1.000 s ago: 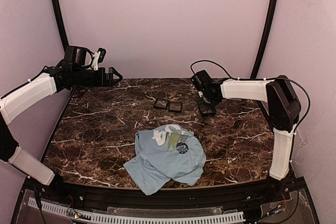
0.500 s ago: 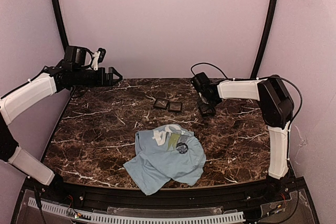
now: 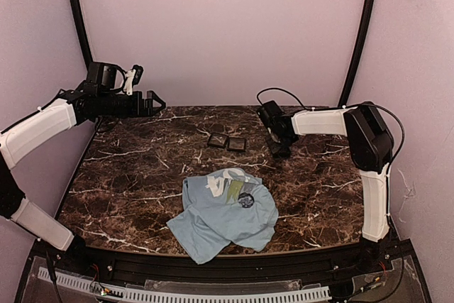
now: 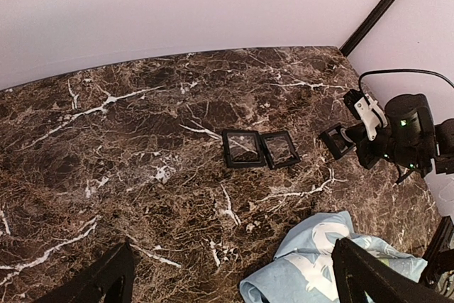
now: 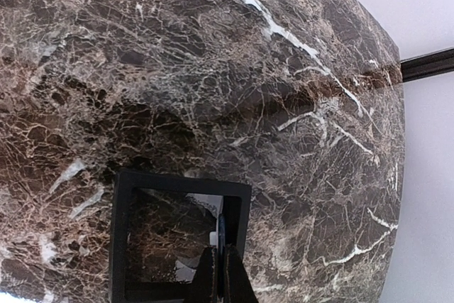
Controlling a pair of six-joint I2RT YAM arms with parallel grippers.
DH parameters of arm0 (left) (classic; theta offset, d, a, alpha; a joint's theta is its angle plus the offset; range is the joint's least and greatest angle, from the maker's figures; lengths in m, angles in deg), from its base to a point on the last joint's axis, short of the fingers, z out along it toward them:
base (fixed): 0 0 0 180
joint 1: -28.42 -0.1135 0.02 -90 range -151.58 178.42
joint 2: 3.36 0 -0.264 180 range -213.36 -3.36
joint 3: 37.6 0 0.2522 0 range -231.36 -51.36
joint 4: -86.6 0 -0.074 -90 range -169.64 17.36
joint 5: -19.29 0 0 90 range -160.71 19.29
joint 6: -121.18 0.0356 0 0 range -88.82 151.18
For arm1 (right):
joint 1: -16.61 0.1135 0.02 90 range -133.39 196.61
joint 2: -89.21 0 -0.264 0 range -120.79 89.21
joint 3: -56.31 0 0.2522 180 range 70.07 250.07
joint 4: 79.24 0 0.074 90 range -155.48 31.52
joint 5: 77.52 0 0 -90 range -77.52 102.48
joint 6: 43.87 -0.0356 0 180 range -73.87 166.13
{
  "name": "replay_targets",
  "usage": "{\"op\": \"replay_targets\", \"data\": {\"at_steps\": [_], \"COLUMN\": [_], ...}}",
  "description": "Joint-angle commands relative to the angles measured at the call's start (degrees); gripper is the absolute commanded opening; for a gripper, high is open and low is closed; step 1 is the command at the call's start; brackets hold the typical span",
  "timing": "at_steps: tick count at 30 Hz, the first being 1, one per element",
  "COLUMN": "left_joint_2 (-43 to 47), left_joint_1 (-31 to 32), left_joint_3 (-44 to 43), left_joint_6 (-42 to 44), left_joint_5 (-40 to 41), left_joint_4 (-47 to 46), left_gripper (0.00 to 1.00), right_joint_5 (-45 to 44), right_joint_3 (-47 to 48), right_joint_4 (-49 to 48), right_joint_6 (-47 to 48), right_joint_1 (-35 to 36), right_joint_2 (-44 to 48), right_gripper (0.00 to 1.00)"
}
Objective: Remove the brooch from the garment
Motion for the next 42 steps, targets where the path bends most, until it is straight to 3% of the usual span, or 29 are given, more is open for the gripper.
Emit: {"op": "replay_targets", "data": {"at_steps": [1,5,13,26,42], "left_joint_2": [2.0,1.8,1.7,1.1,1.4], "left_joint_1": [0.0,0.0,0.0,0.0,0.0], "left_joint_3": [0.5,0.5,0.5,0.5,0.5], "left_joint_6": [-0.2,-0.3,-0.3,-0.5,-0.4], "left_joint_5": [-0.4,-0.4,-0.8,-1.6,-1.6], "left_joint_4": [0.9,0.9,0.9,1.0,0.9], "left_gripper": [0.99,0.99,0.99,0.99,0.99], "right_joint_5": [-0.7,0.5,3.7,5.3,9.3], "right_joint_3": [1.8,2.7,4.2,3.9,2.6], "right_joint_4": [-0.1,1.1,1.8,2.7,2.1], "right_joint_6": [-0.6,-1.4,-2.1,-2.6,-3.7], "right_joint_1": [-0.3,-0.4,-0.4,-0.5,-0.6], "right_joint_2": [-1.3,-1.9,-1.6,-0.9,2.6], "right_gripper": [0.0,0.01,0.2,0.25,0.43]}}
